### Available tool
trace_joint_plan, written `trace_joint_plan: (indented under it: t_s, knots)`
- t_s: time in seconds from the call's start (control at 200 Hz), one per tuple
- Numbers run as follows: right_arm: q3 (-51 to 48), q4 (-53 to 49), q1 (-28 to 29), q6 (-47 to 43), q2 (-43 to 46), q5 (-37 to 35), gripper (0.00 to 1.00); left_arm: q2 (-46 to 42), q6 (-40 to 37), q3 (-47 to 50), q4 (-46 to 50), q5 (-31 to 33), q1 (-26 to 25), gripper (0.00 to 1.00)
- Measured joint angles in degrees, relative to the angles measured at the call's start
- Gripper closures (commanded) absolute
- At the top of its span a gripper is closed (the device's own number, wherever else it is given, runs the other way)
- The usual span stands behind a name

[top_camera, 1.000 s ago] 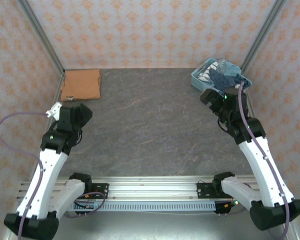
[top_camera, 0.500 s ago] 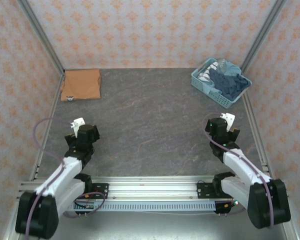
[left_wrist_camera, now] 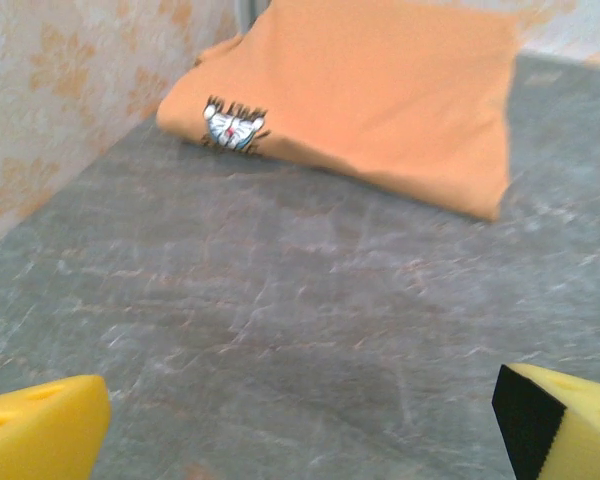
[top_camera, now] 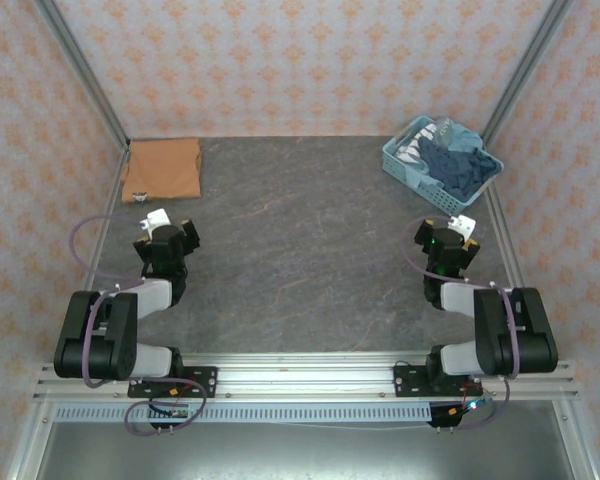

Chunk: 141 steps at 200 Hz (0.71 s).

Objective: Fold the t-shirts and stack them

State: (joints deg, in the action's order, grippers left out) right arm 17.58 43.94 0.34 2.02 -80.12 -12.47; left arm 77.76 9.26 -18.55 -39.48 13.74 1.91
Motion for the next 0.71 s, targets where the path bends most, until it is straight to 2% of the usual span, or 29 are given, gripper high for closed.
trace_joint_plan:
  t_s: [0.105, 0.175, 0.315, 0.475, 0.706]
  knots:
    - [-0.6, 5.4, -0.5, 0.0, -5.0, 2.2, 0.01, 0.7, -0.8, 3.4, -4.9, -0.3, -0.5, 0.0]
    - [-0.5, 5.3, -0.5, 0.0, -5.9, 3.6, 0.01, 4.6, -2.3, 2.3, -7.5, -1.2, -2.0, 0.0]
    - [2.0, 4.6, -0.3, -0.5, -6.1, 4.4, 0.01, 8.9, -5.3, -3.6, -4.7, -3.7, -4.4, 0.0]
    - [4.9, 3.7, 2.0, -1.6, -6.6, 3.9, 0.01, 8.9, -6.6, -4.5, -4.7, -4.4, -4.5, 0.0]
    - [4.9, 3.2, 2.1, -2.2, -6.7, 3.7, 0.01, 8.9, -7.4, -4.6, -4.4, -4.4, -4.5, 0.0]
